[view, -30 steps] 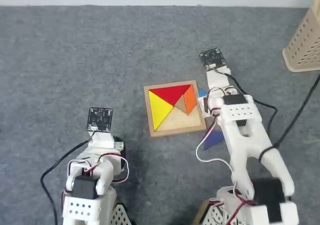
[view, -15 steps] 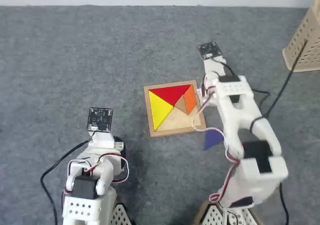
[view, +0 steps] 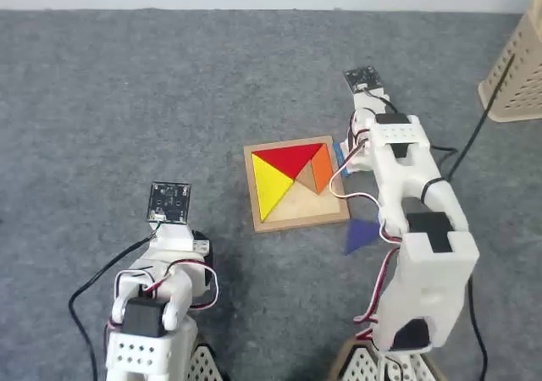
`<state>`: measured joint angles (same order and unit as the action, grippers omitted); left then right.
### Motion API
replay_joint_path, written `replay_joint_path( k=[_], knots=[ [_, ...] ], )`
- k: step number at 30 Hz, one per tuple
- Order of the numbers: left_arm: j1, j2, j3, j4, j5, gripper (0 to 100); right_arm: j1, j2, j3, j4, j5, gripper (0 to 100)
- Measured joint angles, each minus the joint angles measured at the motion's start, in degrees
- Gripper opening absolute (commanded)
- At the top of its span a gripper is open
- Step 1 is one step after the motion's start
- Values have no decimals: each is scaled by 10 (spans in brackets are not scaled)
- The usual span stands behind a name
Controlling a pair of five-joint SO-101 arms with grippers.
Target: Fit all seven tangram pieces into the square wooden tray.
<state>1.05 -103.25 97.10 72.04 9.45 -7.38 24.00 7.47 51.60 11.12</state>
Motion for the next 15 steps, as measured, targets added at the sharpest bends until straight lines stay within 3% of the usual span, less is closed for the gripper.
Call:
replay_joint_path(
  k=[8,15],
  knots=[
    [0,0,0,0,0,13,1,0,-2,33,0,5],
    [0,0,0,0,0,13,0,-22,9,62,0,7]
  ],
)
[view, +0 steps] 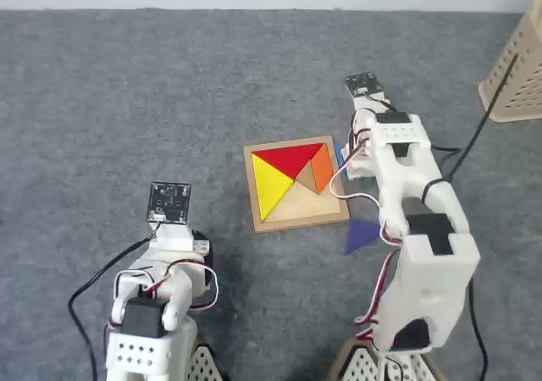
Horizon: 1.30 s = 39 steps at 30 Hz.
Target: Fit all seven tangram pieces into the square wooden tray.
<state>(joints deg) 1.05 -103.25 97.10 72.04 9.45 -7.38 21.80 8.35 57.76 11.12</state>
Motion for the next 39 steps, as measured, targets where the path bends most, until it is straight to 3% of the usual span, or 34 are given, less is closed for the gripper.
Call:
replay_joint_path(
  k=[11,17,21,24,32,39],
  knots=[
    [0,0,0,0,0,13,-2,-222,179,-46,0,7],
    [0,0,0,0,0,13,-105,-324,273,-91,20,7],
    [0,0,0,0,0,13,-201,-328,304,-112,97,7],
    [0,0,0,0,0,13,-241,-328,307,-122,112,7],
    [1,0,0,0,0,13,-261,-275,307,-164,116,7],
    [0,0,0,0,0,13,-261,-234,277,-127,140,7]
  ],
)
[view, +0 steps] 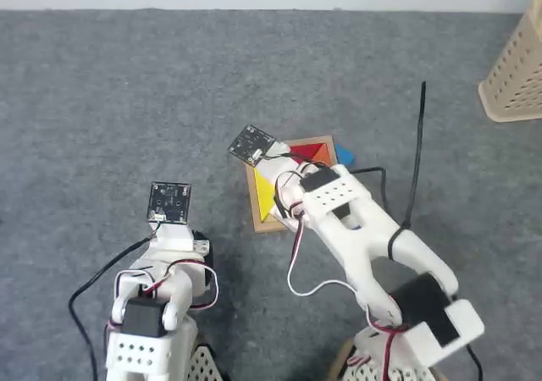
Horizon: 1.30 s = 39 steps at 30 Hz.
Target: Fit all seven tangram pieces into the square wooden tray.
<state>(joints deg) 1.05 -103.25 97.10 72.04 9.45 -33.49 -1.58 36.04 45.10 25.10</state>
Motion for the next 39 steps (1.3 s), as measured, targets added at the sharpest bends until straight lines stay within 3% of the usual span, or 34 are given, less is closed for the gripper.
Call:
replay_joint_path(
  k=[26,33,39],
  knots=[
    [0,0,0,0,0,13,0,15,-4,-40,-28,12],
    [0,0,0,0,0,13,0,15,-4,-35,-30,157],
    [0,0,0,0,0,13,1,15,-5,-33,-30,169]
  ],
)
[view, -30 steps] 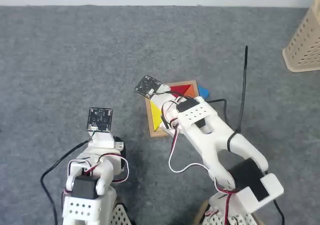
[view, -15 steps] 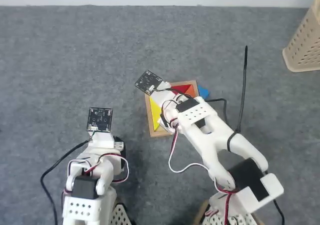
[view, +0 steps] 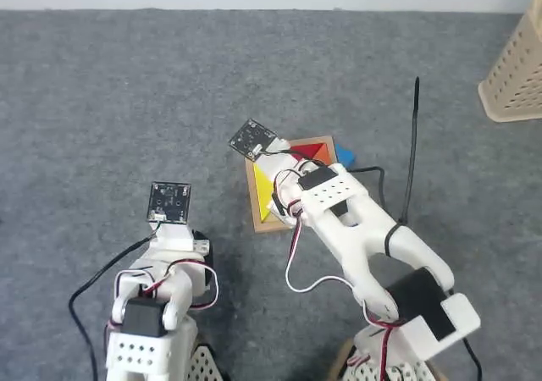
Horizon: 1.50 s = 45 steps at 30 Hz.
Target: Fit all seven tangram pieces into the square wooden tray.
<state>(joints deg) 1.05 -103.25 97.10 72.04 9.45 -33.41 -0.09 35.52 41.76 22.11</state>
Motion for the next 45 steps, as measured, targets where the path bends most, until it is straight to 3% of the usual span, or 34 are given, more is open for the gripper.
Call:
replay_joint_path(
  k=[14,20,25,34,45],
  knots=[
    [0,0,0,0,0,13,90,-87,1,0,0,168],
    [0,0,0,0,0,13,107,-98,32,0,0,0],
    [0,0,0,0,0,13,135,-98,46,0,0,13],
    [0,0,0,0,0,13,136,-82,54,0,0,7],
    [0,0,0,0,0,13,80,-44,53,0,0,7]
  ],
)
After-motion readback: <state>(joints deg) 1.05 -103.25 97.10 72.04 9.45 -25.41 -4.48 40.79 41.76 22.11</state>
